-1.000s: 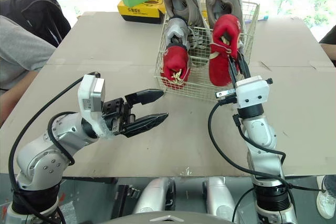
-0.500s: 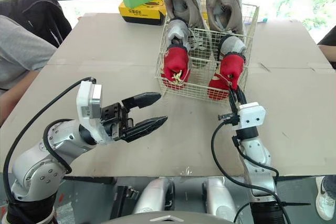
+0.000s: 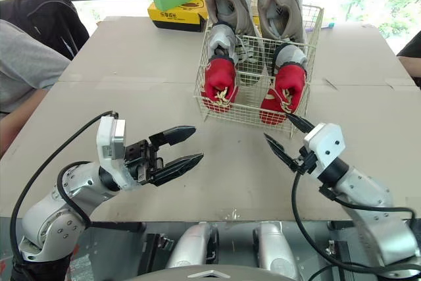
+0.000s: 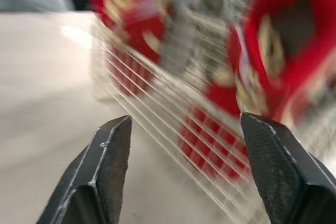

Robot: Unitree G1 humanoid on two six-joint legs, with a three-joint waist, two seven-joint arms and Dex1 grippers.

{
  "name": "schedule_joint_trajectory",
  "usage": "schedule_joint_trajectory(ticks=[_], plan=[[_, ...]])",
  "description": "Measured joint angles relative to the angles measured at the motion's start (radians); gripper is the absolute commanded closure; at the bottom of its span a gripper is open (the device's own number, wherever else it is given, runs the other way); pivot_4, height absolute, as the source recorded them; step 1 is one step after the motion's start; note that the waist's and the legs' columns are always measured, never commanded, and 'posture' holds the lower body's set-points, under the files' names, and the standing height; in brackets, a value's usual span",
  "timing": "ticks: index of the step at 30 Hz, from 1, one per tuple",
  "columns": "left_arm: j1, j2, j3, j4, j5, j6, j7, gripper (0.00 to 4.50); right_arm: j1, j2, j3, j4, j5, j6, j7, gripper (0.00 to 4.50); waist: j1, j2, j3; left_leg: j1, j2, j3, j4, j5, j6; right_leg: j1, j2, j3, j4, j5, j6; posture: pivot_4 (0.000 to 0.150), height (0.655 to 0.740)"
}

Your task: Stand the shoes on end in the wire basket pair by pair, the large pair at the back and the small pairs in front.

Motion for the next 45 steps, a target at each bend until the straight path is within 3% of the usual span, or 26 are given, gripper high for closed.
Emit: schedule_joint_trajectory(ticks=[4,9,14,21,28,38,43,45], plan=[[0.024,-0.013,-0.004,0.022,0.025,-0.033,-0.028,0.56,-0.255,-0.093,0.046,-0.048,0.104,0.218,0.043,1.41,0.000,-0.001,0.000,0.000,0.000,-0.001,0.000,0.000,0.000,-0.001,0.001,-0.001,0.000,0.000,0.000,0.150,0.7400],[0.035,-0.018,-0.001,0.048,0.047,-0.065,-0.047,0.56,-0.582,0.091,0.157,0.183,0.069,0.421,-0.093,1.41,0.005,-0.002,0.000,-0.003,-0.001,-0.001,0.000,0.000,0.000,-0.002,0.002,-0.001,-0.001,0.001,-0.002,0.150,0.7400],[0.080,-0.032,0.002,0.040,0.058,-0.083,-0.035,0.56,-0.655,0.167,0.245,0.307,-0.028,0.428,-0.119,1.41,0.006,-0.001,0.000,-0.005,-0.002,0.001,-0.001,-0.002,0.004,-0.003,-0.001,0.000,-0.003,0.002,0.003,0.150,0.7400],[0.140,-0.042,0.006,0.005,0.075,-0.098,0.001,0.56,-0.702,0.216,0.249,0.345,-0.070,0.404,-0.079,4.49,0.002,-0.001,0.001,-0.004,-0.002,0.001,0.000,-0.003,0.004,-0.003,-0.001,-0.001,-0.002,0.001,0.001,0.150,0.7400],[0.150,-0.046,0.005,-0.011,0.078,-0.109,0.022,0.56,-0.786,0.224,0.252,0.365,-0.077,0.484,-0.055,4.49,-0.007,0.001,0.001,-0.004,-0.001,0.002,-0.001,-0.003,0.004,-0.004,0.000,0.000,-0.001,0.002,0.002,0.150,0.7400],[0.154,-0.057,-0.005,-0.014,0.091,-0.112,0.043,0.56,-0.939,0.269,0.180,0.317,-0.015,0.873,-0.133,4.49,-0.013,0.001,0.002,-0.005,-0.001,0.001,-0.002,-0.003,0.004,-0.005,-0.002,-0.001,-0.002,0.002,0.002,0.150,0.7400],[0.147,-0.063,-0.016,-0.016,0.095,-0.114,0.044,0.56,-0.959,0.270,0.167,0.279,0.018,0.949,-0.127,4.49,-0.016,0.001,0.002,-0.005,-0.001,0.001,-0.003,-0.003,0.004,-0.005,-0.002,-0.002,-0.002,0.002,0.002,0.150,0.7400],[0.141,-0.066,-0.027,-0.016,0.096,-0.114,0.044,0.56,-0.957,0.272,0.171,0.281,0.017,0.947,-0.122,3.77,-0.018,0.001,0.002,-0.005,-0.001,0.001,-0.003,-0.003,0.004,-0.005,-0.001,-0.002,-0.002,0.002,0.002,0.150,0.7400]])
